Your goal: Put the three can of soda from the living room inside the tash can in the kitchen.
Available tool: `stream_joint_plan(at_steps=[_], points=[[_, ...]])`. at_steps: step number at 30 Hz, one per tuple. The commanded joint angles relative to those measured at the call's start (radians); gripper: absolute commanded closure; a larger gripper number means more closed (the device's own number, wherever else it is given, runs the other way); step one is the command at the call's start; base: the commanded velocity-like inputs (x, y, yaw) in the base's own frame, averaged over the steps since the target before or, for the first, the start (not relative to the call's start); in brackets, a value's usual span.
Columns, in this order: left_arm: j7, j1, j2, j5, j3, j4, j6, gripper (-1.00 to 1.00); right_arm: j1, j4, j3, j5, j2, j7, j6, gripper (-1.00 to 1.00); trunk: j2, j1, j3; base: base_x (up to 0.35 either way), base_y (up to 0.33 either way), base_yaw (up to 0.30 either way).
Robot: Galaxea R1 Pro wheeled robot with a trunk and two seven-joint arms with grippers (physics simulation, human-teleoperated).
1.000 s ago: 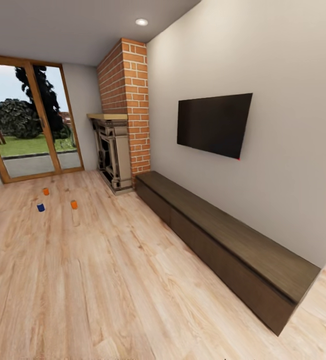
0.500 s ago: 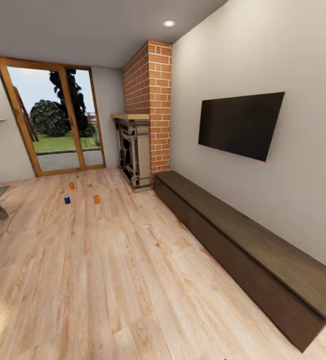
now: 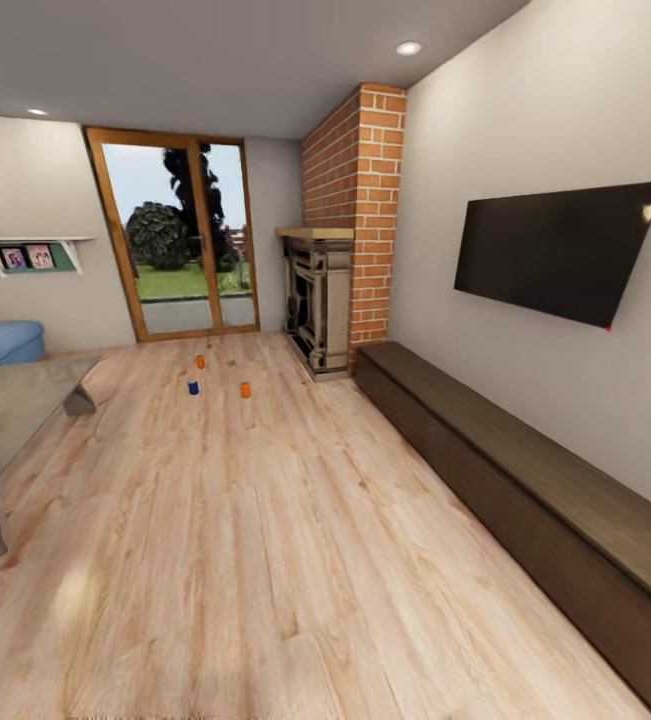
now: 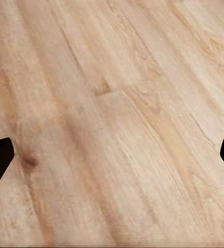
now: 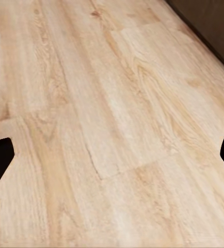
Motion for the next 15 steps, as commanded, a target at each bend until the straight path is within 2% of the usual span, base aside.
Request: stream_joint_plan(at_steps=[1, 15], points=[[0.000, 0.000, 0.000, 0.000, 0.000, 0.000, 0.000, -1.00, 0.000, 0.000, 0.000, 0.000, 0.000, 0.000, 0.000, -1.00, 0.000, 0.000, 0.000, -0.013, 0.284, 0.255], [0.000, 0.000, 0.000, 0.000, 0.000, 0.000, 0.000, -1.00, 0.000, 0.002, 0.001, 0.000, 0.000, 0.000, 0.000, -1.00, 0.000, 0.000, 0.000, 0.011, 0.287, 0.255]])
